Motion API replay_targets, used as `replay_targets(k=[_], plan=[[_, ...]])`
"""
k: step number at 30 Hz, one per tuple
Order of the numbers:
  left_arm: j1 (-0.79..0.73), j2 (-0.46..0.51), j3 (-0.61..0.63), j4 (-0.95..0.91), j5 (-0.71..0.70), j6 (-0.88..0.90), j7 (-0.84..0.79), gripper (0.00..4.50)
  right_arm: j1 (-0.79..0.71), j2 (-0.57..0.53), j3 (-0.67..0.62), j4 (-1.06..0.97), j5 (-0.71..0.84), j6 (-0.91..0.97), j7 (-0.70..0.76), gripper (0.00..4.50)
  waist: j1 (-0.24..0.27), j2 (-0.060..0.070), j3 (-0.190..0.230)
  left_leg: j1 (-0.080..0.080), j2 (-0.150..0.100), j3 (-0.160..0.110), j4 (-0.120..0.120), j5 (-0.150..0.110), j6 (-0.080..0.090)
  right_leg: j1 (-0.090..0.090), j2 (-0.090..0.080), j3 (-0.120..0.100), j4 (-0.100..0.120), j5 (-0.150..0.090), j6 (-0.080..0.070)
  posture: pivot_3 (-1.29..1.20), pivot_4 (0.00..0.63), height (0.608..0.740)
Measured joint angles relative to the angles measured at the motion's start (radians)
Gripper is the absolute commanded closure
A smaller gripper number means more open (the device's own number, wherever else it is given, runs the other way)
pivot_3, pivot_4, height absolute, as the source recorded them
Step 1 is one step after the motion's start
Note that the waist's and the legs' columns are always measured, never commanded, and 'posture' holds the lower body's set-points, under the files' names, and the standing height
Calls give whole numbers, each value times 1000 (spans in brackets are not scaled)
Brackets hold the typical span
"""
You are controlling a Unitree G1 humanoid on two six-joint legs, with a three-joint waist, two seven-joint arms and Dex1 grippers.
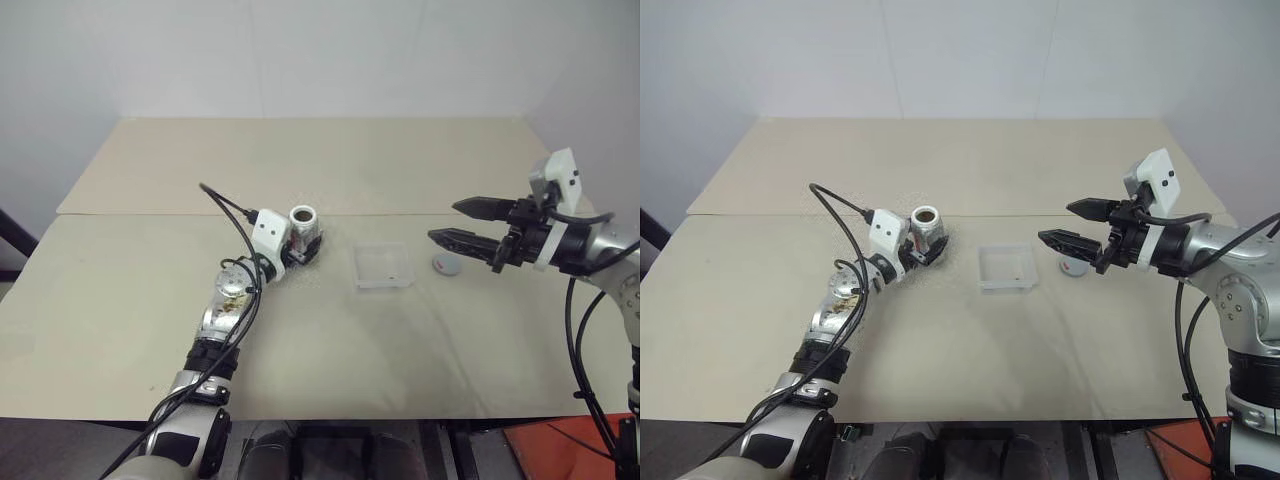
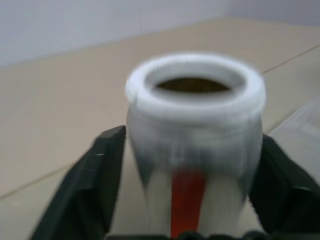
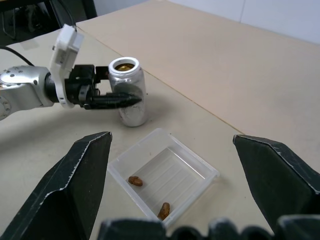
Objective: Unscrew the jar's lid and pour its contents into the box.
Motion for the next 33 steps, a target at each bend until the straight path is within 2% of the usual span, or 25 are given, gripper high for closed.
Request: replay_targets(k=[5,8,16,22,25,29,33], plan=[[3,16,0,-11,-1,10,-6,11,5,0,0,-11,1,0,-7,0,0,0,0,0,0,0,0,0,0,0,0,0,0,0,0,0,150,740],[45,51,0,-87,-9,37,-39,11,13,0,-3,-21,1,0,-8,0,-1,0,0,0,1,0,0,0,0,0,0,1,0,0,0,0,150,740],[220,212,1,-439,-86,235,-175,11,72,-20,-19,-51,0,-1,4,0,0,0,0,2,2,-1,-1,0,0,1,0,2,0,0,0,0,150,740],[283,358,61,-626,-164,320,-248,11,93,-41,-33,-53,0,-18,39,0,-1,0,0,2,2,-1,-2,0,0,0,0,3,1,0,0,0,150,740],[278,433,124,-644,-213,292,-311,11,114,-54,-35,-52,-2,-40,68,0,-1,0,0,2,2,-1,-2,0,0,0,0,3,0,0,0,0,150,740],[198,525,170,-625,-284,291,-420,11,116,-70,-35,-32,-10,-71,110,0,1,1,0,3,1,-1,-2,-1,1,1,0,3,0,0,0,0,150,740],[170,558,174,-599,-339,300,-494,11,118,-92,-35,-13,-19,-91,145,0,-2,1,0,3,1,0,-3,-1,1,1,0,3,0,0,0,0,150,740]])
